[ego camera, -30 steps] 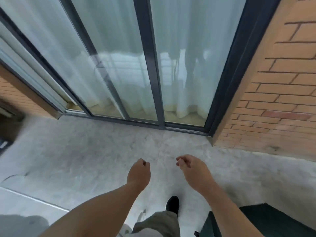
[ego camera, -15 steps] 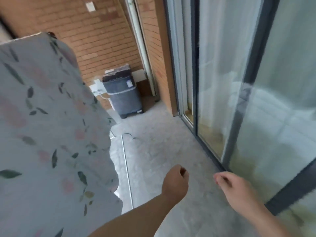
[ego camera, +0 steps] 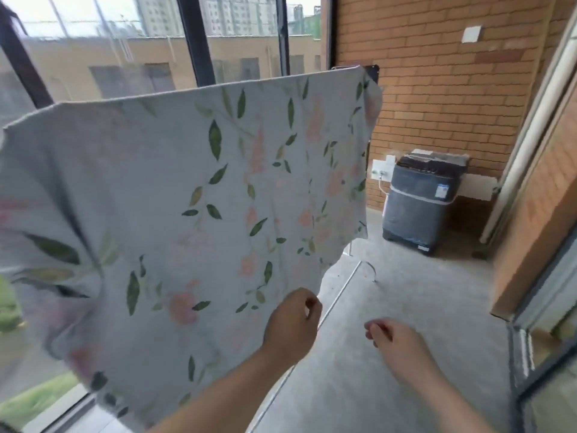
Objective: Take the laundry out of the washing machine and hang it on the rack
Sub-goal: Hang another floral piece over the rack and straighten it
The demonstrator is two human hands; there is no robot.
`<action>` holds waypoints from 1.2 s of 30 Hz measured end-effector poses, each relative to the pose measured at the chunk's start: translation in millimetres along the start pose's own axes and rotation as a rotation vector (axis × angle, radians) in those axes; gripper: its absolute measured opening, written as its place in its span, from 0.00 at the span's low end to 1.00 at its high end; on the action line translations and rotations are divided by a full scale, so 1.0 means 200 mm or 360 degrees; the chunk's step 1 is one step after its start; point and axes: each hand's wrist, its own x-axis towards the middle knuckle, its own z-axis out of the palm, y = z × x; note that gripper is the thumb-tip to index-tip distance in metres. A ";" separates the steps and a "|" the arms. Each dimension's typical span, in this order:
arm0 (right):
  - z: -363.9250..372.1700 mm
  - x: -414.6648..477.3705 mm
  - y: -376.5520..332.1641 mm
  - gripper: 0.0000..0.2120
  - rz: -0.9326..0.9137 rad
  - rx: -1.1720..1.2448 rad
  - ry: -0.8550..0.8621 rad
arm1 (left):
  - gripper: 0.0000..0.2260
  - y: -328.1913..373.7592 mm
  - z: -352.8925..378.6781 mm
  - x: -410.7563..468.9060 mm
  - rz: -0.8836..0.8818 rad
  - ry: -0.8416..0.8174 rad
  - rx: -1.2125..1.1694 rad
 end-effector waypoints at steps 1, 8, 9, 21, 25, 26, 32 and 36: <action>0.01 0.07 -0.07 0.12 -0.0078 -0.0007 -0.0046 | 0.05 0.00 -0.07 0.05 -0.0025 0.0060 0.0011; 0.11 0.60 -0.69 0.08 -0.0556 -0.0002 -0.0197 | 0.04 0.08 -0.47 0.51 0.0151 0.0500 0.0249; 0.11 0.66 -0.76 0.08 -0.0583 0.0030 -0.0186 | 0.03 0.09 -0.51 0.57 0.0180 0.0545 0.0277; -0.03 1.58 -1.09 0.09 -0.0945 0.0105 -0.0138 | 0.02 0.21 -0.58 1.38 0.0342 0.0953 0.0547; -0.11 1.93 -1.19 0.08 -0.1168 0.0084 -0.0168 | 0.03 0.32 -0.53 1.67 0.0263 0.1208 0.0745; -0.11 1.95 -1.21 0.09 -0.1231 0.0069 -0.0127 | 0.04 0.33 -0.55 1.68 0.0244 0.1258 0.0769; -0.21 2.23 -1.53 0.10 -0.1658 0.0188 -0.0071 | 0.08 0.49 -0.66 1.96 -0.0024 0.1546 0.1047; -0.25 2.29 -1.81 0.11 -0.1923 0.0211 0.0071 | 0.10 0.49 -0.84 2.04 -0.0147 0.1511 0.1294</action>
